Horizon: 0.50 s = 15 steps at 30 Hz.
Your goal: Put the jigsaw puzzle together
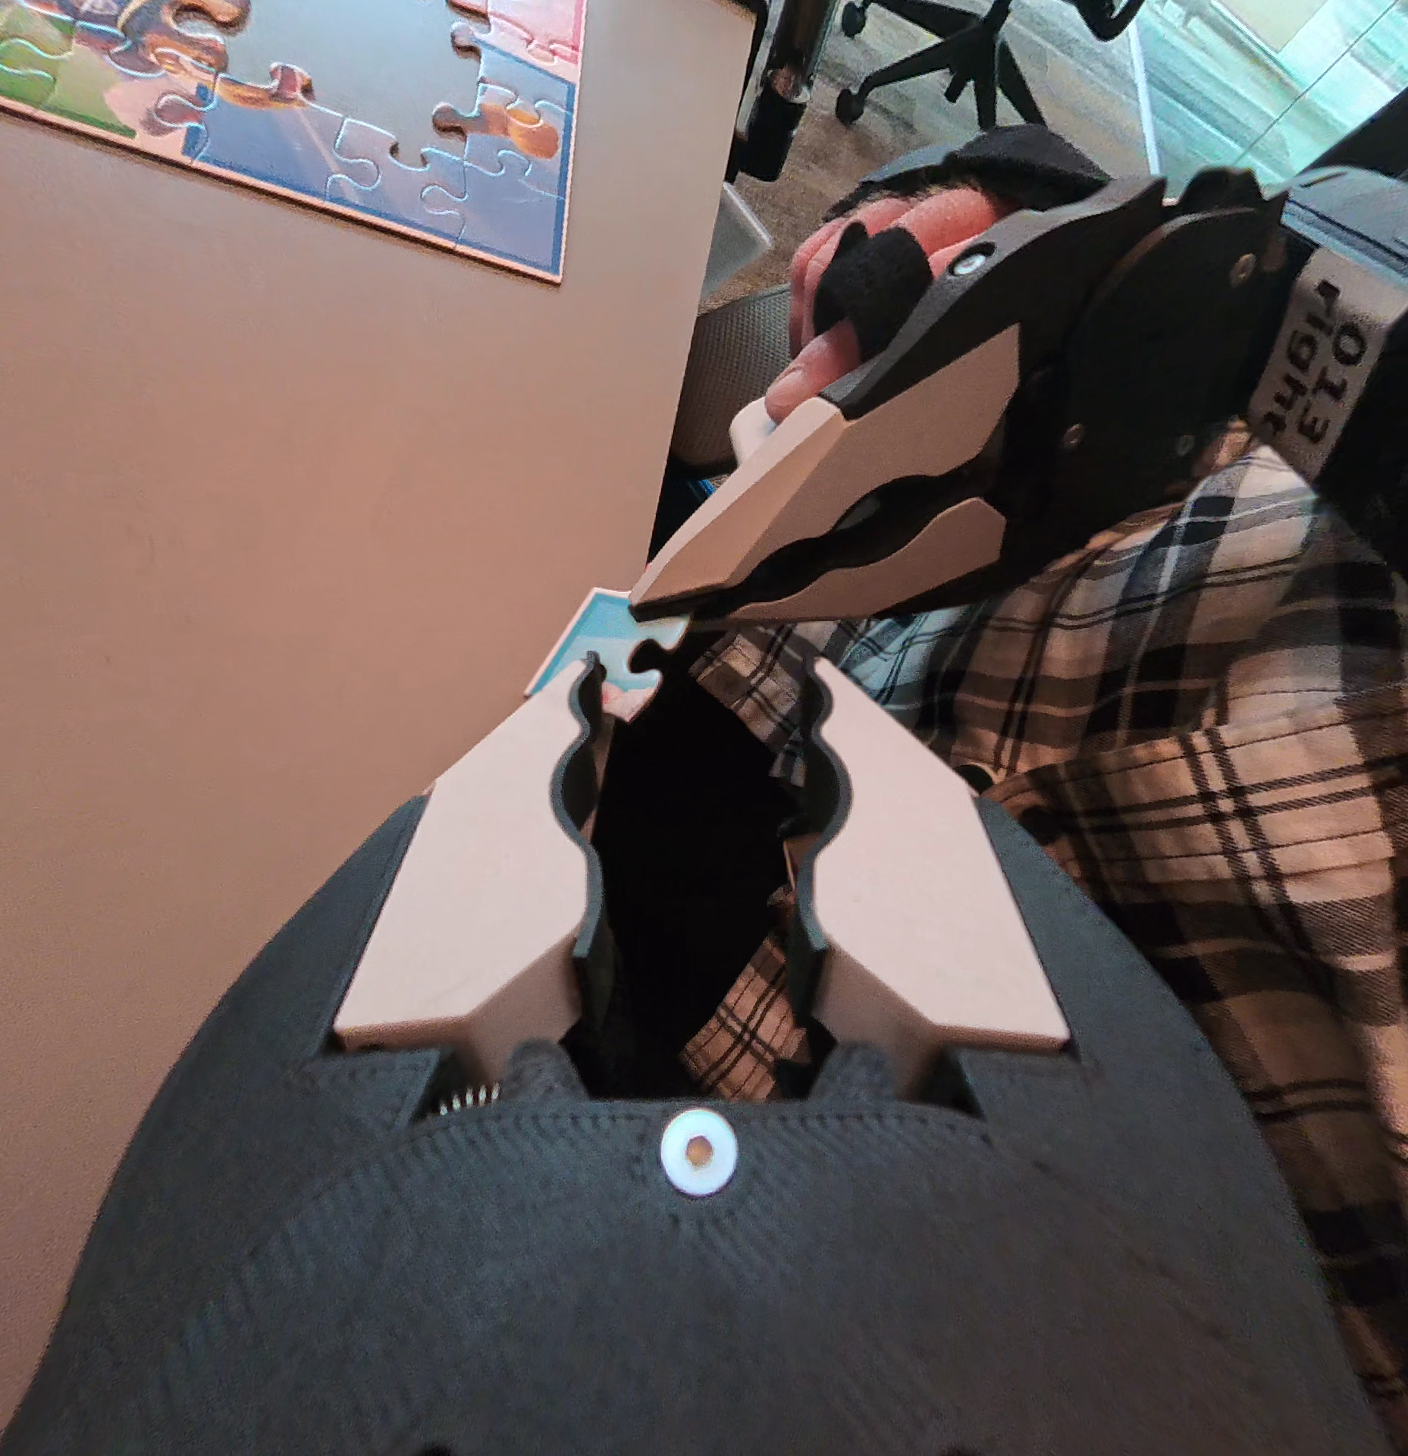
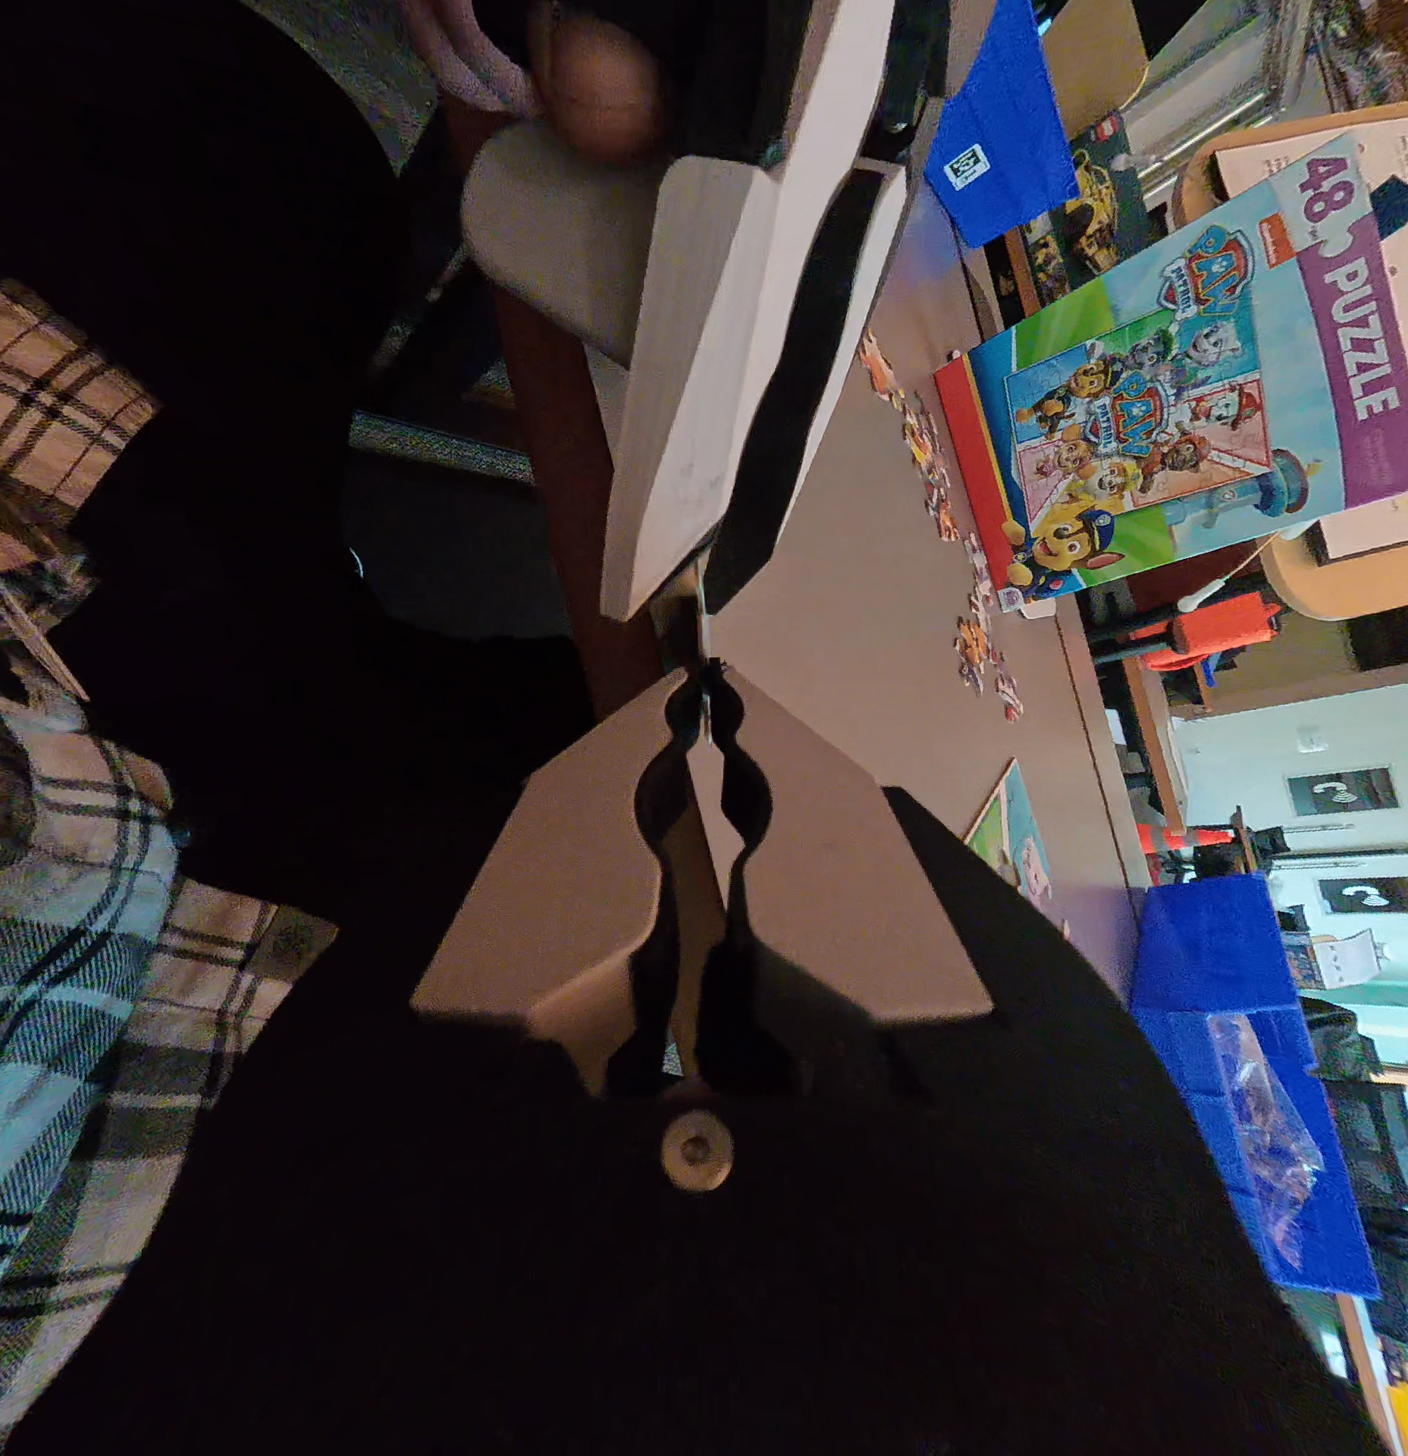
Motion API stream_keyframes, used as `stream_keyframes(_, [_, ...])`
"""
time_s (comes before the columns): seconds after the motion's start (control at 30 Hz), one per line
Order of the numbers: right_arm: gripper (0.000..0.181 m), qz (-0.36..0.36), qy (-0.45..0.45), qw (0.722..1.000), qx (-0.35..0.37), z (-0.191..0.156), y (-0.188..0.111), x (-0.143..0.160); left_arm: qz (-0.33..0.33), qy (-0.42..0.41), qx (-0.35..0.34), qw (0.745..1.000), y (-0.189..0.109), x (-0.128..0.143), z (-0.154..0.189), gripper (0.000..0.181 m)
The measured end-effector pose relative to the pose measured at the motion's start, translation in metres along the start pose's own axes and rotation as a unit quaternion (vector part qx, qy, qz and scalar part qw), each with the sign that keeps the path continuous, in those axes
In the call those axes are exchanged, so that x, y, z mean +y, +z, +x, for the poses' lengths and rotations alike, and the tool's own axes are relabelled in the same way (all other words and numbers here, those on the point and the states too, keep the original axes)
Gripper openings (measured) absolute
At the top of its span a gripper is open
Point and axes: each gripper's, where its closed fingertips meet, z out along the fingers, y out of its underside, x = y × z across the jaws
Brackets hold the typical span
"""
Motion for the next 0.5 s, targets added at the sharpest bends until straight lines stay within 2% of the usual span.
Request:
stream_keyframes(0.13, [0.0, 0.015, 0.01, 1.0, -0.004, 0.007, -0.005, 0.001, 0.029, 0.002, 0.021, 0.999, -0.004, -0.017, 0.002, 0.048])
stream_keyframes(0.27, [0.0, 0.02, -0.008, 0.999, 0.047, 0.046, -0.02, 0.008, 0.103, 0.02, 0.021, 0.994, -0.024, -0.057, -0.005, 0.048])
stream_keyframes(0.37, [0.0, 0.009, -0.088, 0.986, 0.138, 0.09, -0.034, 0.014, 0.135, 0.028, 0.008, 0.99, -0.036, -0.082, -0.024, 0.048])
stream_keyframes(0.5, [0.0, 0.007, -0.173, 0.966, 0.192, 0.119, -0.043, 0.015, 0.183, 0.01, 0.043, 0.982, -0.041, -0.114, -0.034, 0.043])
